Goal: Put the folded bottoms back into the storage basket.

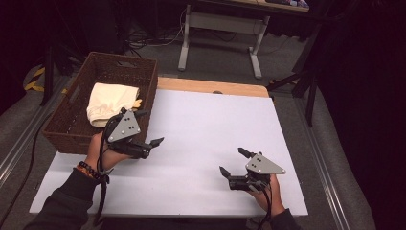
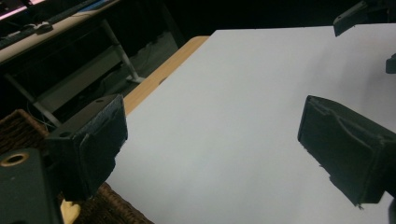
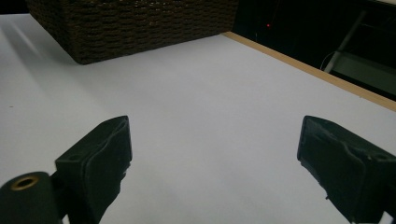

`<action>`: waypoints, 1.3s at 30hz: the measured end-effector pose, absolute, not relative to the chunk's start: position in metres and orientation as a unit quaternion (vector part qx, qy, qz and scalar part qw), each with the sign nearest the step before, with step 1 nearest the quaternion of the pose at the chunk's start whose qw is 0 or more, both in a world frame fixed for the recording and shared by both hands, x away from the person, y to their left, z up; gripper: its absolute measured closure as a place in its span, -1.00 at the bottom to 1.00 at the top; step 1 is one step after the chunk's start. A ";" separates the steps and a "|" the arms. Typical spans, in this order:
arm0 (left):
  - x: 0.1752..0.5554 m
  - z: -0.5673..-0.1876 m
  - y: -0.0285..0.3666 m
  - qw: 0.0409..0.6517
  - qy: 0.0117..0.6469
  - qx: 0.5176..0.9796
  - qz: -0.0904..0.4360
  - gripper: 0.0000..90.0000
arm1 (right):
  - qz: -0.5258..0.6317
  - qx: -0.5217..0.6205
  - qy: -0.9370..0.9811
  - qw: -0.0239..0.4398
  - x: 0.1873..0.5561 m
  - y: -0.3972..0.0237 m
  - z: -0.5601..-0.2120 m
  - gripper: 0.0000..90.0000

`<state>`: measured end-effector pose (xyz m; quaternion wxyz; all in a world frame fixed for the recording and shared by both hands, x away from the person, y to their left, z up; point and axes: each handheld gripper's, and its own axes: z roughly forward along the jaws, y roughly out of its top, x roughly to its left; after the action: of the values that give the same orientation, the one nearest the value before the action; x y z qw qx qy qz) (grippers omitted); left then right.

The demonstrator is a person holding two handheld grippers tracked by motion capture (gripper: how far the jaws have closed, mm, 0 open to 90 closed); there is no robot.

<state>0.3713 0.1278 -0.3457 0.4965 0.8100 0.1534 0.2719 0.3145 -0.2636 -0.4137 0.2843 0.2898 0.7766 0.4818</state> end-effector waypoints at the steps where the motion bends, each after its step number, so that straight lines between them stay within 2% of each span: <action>1: 0.370 -0.347 0.127 0.498 0.155 0.810 0.268 -0.80 | 0.481 0.288 0.777 0.285 0.314 -0.263 -0.414 -0.77; 25: 0.341 -0.373 0.123 0.510 0.138 0.808 0.261 -0.79 | 0.478 0.270 0.785 0.286 0.306 -0.258 -0.417 -0.76; 39: 0.325 -0.401 0.129 0.499 0.140 0.808 0.279 -0.82 | 0.474 0.262 0.792 0.280 0.303 -0.254 -0.422 -0.76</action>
<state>0.3252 0.1287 -0.4008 0.4991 0.8082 0.1404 0.2794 0.3031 -0.2539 -0.4222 0.2800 0.2618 0.7925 0.4744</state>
